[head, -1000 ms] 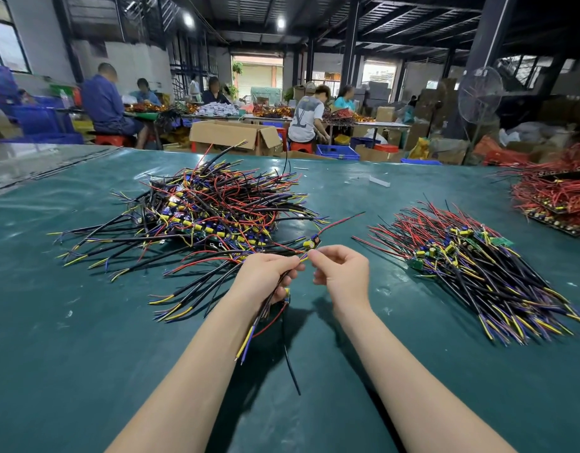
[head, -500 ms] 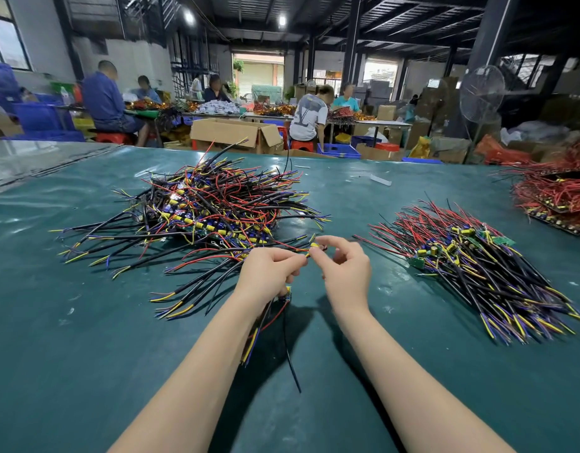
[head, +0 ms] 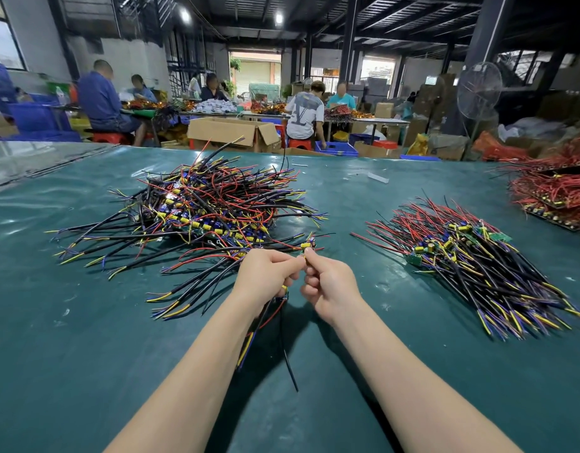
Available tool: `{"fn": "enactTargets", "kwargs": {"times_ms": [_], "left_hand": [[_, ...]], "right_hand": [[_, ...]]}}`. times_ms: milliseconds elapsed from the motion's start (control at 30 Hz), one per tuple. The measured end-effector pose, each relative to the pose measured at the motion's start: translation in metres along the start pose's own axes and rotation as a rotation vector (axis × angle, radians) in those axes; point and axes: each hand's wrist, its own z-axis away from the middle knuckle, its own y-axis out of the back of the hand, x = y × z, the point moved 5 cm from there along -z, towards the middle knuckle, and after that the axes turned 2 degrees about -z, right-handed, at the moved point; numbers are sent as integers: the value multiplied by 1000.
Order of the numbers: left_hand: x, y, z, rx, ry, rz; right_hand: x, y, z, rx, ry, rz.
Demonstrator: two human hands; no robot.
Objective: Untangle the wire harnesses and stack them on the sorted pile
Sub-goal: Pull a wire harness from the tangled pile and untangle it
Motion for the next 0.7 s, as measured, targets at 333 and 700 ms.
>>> {"fn": "enactTargets", "kwargs": {"times_ms": [333, 700], "left_hand": [[1, -26, 3, -80, -36, -111], [8, -24, 9, -29, -212, -303]], "right_hand": [[-8, 20, -6, 206, 117, -137], [-3, 21, -8, 195, 115, -94]]}}
